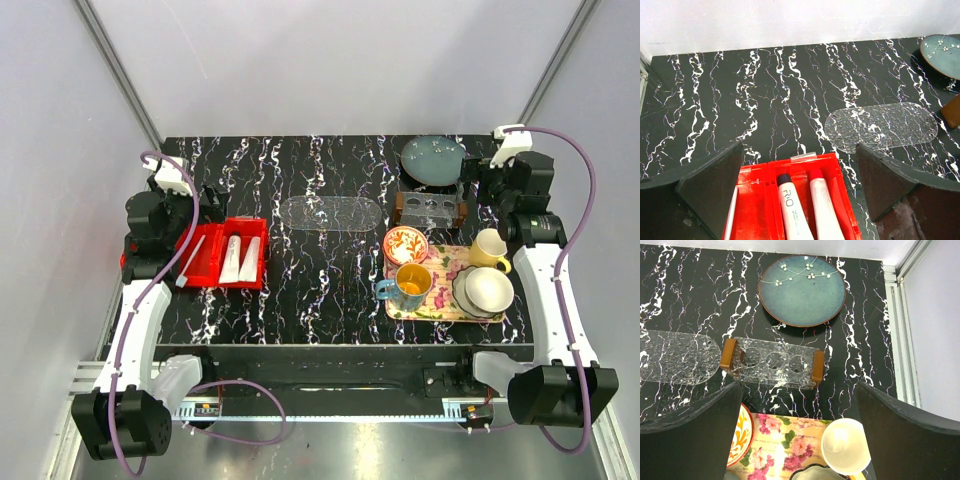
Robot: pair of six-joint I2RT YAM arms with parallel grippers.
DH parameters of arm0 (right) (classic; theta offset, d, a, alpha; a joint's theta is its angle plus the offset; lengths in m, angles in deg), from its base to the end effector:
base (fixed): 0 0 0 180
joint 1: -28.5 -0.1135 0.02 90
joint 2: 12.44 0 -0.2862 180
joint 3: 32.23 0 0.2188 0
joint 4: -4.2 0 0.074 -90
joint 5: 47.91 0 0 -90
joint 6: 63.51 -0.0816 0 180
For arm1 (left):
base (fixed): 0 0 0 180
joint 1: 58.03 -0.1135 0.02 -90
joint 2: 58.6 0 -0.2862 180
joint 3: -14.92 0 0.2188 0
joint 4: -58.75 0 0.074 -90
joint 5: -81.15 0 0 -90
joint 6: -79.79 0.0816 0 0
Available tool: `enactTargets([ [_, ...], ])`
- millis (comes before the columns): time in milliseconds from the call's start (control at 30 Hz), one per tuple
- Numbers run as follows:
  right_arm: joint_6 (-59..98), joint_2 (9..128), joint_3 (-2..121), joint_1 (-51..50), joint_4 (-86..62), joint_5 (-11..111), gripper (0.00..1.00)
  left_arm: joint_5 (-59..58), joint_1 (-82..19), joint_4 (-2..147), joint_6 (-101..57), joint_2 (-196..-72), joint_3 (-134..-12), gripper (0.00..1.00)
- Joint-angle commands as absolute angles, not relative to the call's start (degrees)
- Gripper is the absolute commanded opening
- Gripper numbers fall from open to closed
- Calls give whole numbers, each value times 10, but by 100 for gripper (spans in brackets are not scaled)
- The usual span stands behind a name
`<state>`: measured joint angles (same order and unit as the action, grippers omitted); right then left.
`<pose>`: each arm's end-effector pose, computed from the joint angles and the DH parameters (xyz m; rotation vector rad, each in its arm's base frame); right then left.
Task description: Prepare toiletry sets of a toothbrush and toothpaste on the tray
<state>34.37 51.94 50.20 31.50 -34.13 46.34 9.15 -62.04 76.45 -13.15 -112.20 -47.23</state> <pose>0.2500 -0.0070 0.3855 -0.1316 1.9196 -0.0560 0.2174 -0.0100 0.3523 0.1269 1.7248 -0.2578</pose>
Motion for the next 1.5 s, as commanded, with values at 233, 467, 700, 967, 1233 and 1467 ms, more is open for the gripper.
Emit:
enactTargets([
  [233, 352, 524, 517, 313, -343, 484, 100, 101, -619, 730, -135, -1117, -470, 99],
  [467, 367, 533, 542, 313, -378, 496, 100, 104, -619, 739, -128, -1114, -470, 99],
  [700, 393, 572, 575, 313, -436, 505, 100, 113, -619, 746, -121, -1123, -477, 99],
  [967, 416, 677, 616, 312, -467, 458, 84, 120, -618, 756, -126, -1126, -481, 99],
  [1233, 391, 770, 675, 312, -472, 405, 78, 123, -617, 757, -124, -1129, -479, 99],
  [1467, 388, 875, 723, 312, -475, 365, 71, 128, -617, 757, -124, -1131, -477, 99],
])
